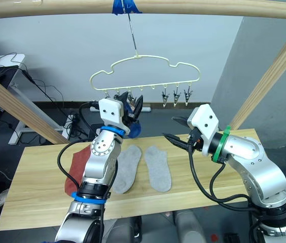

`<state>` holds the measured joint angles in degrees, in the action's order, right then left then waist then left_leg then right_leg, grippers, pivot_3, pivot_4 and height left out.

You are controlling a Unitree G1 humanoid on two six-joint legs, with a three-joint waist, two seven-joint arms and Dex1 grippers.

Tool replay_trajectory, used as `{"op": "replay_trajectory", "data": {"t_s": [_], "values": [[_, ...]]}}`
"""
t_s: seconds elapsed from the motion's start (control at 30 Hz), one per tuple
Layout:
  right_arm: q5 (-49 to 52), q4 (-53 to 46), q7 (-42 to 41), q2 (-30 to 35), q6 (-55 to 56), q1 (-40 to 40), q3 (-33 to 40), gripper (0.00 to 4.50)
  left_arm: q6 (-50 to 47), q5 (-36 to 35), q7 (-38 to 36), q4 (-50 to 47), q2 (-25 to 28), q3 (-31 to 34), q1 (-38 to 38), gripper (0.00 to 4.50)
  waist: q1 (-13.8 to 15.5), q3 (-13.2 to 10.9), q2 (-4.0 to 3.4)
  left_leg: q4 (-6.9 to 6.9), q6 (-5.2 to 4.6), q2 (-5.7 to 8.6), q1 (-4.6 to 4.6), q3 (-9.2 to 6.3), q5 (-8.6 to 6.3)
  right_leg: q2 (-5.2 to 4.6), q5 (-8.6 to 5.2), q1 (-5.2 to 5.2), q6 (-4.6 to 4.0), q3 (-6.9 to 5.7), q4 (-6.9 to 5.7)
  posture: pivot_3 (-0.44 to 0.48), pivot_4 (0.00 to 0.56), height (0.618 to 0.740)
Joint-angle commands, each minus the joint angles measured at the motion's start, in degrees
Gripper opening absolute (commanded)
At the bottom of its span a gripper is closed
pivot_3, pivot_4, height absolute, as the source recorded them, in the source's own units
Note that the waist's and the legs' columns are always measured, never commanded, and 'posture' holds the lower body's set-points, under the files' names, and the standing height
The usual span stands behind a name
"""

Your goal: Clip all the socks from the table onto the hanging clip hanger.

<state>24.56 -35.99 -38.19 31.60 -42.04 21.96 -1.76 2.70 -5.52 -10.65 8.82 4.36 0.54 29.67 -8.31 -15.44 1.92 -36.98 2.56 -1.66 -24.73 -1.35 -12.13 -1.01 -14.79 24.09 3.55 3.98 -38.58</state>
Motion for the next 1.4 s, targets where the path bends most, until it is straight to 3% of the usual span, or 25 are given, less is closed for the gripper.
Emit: {"op": "replay_trajectory", "data": {"t_s": [0.03, 0.13, 0.27, 0.43, 0.63, 0.73, 0.83, 0.87, 1.0, 1.2, 1.4], "values": [[1.35, -1.49, 0.25, 0.66, 0.54, 0.6, 1.44, 2.83, -0.02, 0.27, 0.21, -2.12, -0.06, -0.19, 1.06, 2.67, 0.0, 0.0, 0.0, 0.0, 0.0, 0.0, 0.0, 0.0, 0.0, 0.0, 0.0, 0.0, 0.0, 0.0, 0.0, -0.265, 0.269, 0.74], [1.8, -1.36, 0.43, 0.64, 0.39, 0.75, 1.55, 2.83, -0.37, 0.48, 0.1, -2.12, 0.11, -0.35, 1.01, 2.08, 0.0, 0.0, 0.0, 0.0, 0.0, 0.0, 0.0, 0.0, 0.0, 0.0, 0.0, 0.0, 0.0, 0.0, 0.0, -0.265, 0.269, 0.74], [2.66, -1.22, 0.86, 0.61, 0.19, 0.9, 1.76, 2.83, -0.98, 0.5, -0.16, -2.23, 0.17, -0.5, 0.86, 0.87, 0.0, 0.0, 0.01, 0.0, 0.0, 0.0, 0.0, 0.0, 0.0, 0.0, 0.0, 0.0, 0.0, 0.0, 0.0, -0.264, 0.268, 0.74], [3.24, -1.12, 1.07, 0.54, 0.22, 0.89, 1.5, 2.83, -1.03, 0.79, -0.02, -2.33, 0.39, -0.48, 0.92, 0.13, 0.01, 0.0, 0.01, 0.0, 0.0, 0.0, 0.0, 0.0, 0.0, 0.0, 0.0, 0.0, 0.01, 0.0, 0.0, -0.261, 0.266, 0.74], [-0.8, 0.47, 2.35, 0.92, 0.9, -1.33, -2.63, 2.83, -2.29, -0.12, -1.45, -3.48, 1.19, -0.52, 0.82, 0.11, 0.01, 0.0, 0.01, 0.0, 0.0, 0.0, 0.0, 0.0, 0.0, 0.0, 0.0, 0.0, 0.01, 0.0, 0.0, -0.253, 0.263, 0.74], [-5.63, 3.36, 5.51, -0.4, 2.73, -3.57, -7.1, 3.39, -4.49, -2.14, -4.38, -5.43, 2.14, -0.62, 0.57, 0.11, 0.01, 0.0, 0.01, 0.01, 0.0, 0.0, 0.0, 0.0, 0.0, 0.0, -0.01, 0.01, 0.01, -0.01, 0.01, -0.248, 0.265, 0.74], [-11.63, 8.15, 10.94, -4.4, 4.31, -5.18, -12.82, 4.41, -7.33, -4.36, -7.45, -7.17, 3.62, -0.15, 0.6, 0.11, -0.02, -0.01, 0.01, 0.02, 0.0, -0.01, 0.0, 0.02, 0.0, 0.0, -0.01, 0.03, 0.01, 0.02, 0.0, -0.245, 0.268, 0.74], [-13.15, 9.37, 12.19, -5.52, 4.71, -5.4, -14.04, 4.5, -8.04, -4.88, -8.1, -7.52, 4.0, -0.01, 0.65, 0.11, -0.08, -0.01, 0.01, 0.02, 0.0, -0.02, 0.0, 0.01, 0.0, 0.02, -0.01, 0.03, 0.01, 0.0, 0.0, -0.24, 0.27, 0.74], [-20.81, 21.32, 19.2, -13.31, 8.68, -5.6, -20.08, 4.5, -11.52, -7.06, -11.42, -9.42, 6.2, 0.23, 0.79, 0.11, -0.1, -0.01, 0.0, 0.02, 0.01, -0.03, 0.01, 0.0, 0.0, 0.03, -0.01, 0.04, 0.01, 0.02, -0.02, -0.222, 0.273, 0.74], [-23.77, 36.3, 27.74, -25.9, 10.95, -4.6, -18.67, 4.5, -14.74, -8.19, -12.79, -11.95, 7.65, 0.07, -0.12, 0.11, 0.16, -0.02, -0.01, 0.03, 0.01, -0.04, 0.0, -0.01, 0.0, 0.01, 0.0, 0.04, 0.0, 0.02, 0.0, -0.212, 0.274, 0.74], [-25.23, 45.84, 30.06, -31.98, 14.61, -3.15, -18.34, 4.5, -16.71, -8.82, -13.38, -13.22, 8.32, 0.2, -0.73, 0.11, 0.23, -0.02, -0.01, 0.04, 0.01, -0.05, 0.0, -0.02, 0.0, 0.0, 0.0, 0.04, -0.01, 0.0, 0.0, -0.194, 0.275, 0.74]]}}
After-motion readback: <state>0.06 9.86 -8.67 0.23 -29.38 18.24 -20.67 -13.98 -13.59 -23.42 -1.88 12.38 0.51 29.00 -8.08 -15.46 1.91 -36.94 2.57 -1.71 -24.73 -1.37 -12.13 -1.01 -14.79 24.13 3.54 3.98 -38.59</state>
